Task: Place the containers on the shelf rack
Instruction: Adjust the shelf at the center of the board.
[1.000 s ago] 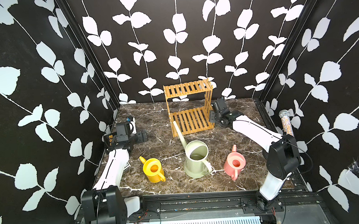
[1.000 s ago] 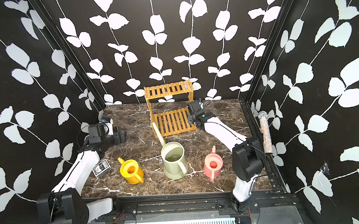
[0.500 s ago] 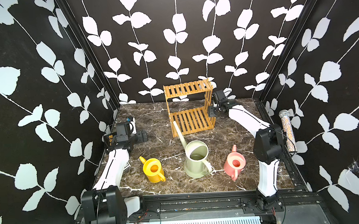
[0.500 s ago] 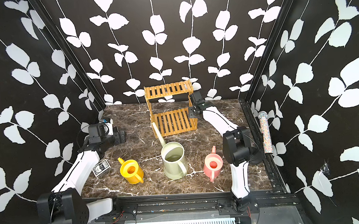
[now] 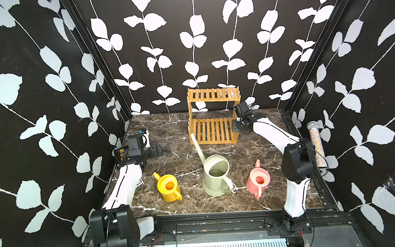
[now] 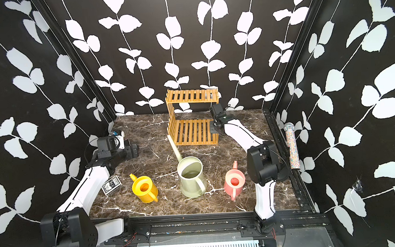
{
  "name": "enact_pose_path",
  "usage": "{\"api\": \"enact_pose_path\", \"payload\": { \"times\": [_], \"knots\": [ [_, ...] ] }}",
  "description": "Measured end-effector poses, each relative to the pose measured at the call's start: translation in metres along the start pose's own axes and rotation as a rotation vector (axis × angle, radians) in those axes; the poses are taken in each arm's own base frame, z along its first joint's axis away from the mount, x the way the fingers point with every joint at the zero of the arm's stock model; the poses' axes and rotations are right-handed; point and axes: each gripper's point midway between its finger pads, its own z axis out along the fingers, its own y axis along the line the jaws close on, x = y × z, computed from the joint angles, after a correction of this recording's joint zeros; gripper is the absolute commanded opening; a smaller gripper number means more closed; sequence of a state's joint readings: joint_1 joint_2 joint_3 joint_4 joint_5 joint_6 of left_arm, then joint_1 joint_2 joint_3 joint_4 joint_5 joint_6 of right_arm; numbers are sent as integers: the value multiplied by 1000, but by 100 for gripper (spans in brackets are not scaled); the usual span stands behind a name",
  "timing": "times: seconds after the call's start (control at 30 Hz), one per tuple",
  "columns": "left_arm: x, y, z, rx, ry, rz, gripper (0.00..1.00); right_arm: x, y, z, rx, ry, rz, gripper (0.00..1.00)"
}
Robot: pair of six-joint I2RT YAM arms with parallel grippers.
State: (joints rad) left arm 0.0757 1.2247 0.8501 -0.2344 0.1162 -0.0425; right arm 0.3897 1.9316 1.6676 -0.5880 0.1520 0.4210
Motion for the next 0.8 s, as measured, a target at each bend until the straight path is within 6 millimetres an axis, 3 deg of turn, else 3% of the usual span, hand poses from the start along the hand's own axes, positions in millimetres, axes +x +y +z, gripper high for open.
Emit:
{"api": "enact_pose_path", "payload": {
  "times": [0.33, 0.8],
  "knots": [
    [0, 0, 0, 0, 0, -1, 98, 26, -8, -18, -27, 13, -10, 1],
    [0, 0, 0, 0, 0, -3, 99, 26, 0, -20, -81, 3, -121, 0]
  ]
}}
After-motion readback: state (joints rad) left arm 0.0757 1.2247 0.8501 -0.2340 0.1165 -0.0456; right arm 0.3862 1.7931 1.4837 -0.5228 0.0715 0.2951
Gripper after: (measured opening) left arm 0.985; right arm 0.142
